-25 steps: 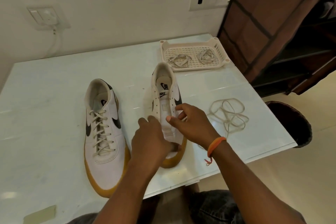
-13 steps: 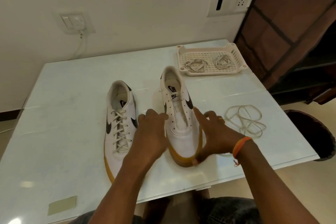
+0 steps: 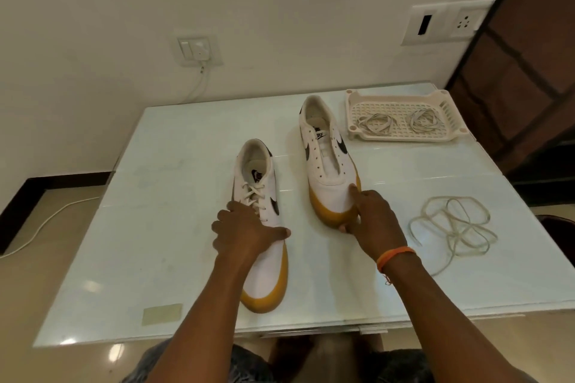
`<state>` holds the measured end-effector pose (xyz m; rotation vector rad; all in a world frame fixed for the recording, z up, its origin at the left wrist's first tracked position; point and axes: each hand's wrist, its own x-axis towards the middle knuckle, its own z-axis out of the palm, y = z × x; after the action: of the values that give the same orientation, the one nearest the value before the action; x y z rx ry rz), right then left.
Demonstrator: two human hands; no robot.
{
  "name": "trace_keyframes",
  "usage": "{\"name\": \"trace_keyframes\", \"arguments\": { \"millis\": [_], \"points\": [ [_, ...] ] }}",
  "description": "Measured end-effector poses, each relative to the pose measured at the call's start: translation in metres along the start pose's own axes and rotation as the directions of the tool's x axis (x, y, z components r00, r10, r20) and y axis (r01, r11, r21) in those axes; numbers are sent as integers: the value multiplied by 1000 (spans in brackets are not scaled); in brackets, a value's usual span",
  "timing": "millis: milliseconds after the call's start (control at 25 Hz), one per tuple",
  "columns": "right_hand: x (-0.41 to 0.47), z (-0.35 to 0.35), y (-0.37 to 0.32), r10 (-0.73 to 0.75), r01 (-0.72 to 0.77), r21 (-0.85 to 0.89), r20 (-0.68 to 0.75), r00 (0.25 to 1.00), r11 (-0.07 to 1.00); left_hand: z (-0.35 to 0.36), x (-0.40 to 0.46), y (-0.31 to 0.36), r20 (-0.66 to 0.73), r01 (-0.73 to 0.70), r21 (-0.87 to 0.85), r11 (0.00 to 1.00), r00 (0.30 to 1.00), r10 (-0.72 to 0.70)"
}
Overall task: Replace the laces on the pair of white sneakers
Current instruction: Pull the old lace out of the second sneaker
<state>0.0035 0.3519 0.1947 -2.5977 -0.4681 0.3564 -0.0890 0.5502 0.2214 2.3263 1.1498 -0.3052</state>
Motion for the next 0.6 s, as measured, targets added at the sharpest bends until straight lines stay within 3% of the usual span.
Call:
{"name": "trace_keyframes", "arguments": {
  "millis": [120,200,240,320,400,520,600],
  "points": [
    [-6,10,-11,17,-23,-40,-158,987,999,2,-13,6,17,-20,59,998,1000,19],
    [-10,13,-23,-71,68,-19,-277,958,997,10,-21,11,44,-41,85,996,998,37],
    [-12,13,-30,-109,138,79,-295,949,987,16,-26,15,46,-63,104,993,997,58],
    [-15,11,-41,-139,207,339,-214,967,917,29,-40,23,33,-121,155,980,993,117],
    [-13,11,-39,-134,171,473,-111,985,864,41,-52,30,36,-180,160,970,984,177],
    [-6,2,-25,-109,119,575,-52,993,809,41,-56,31,96,-230,97,968,971,221],
    [-4,-1,-20,-188,189,562,-61,980,805,25,-52,27,76,-298,77,952,953,292]
  ]
}}
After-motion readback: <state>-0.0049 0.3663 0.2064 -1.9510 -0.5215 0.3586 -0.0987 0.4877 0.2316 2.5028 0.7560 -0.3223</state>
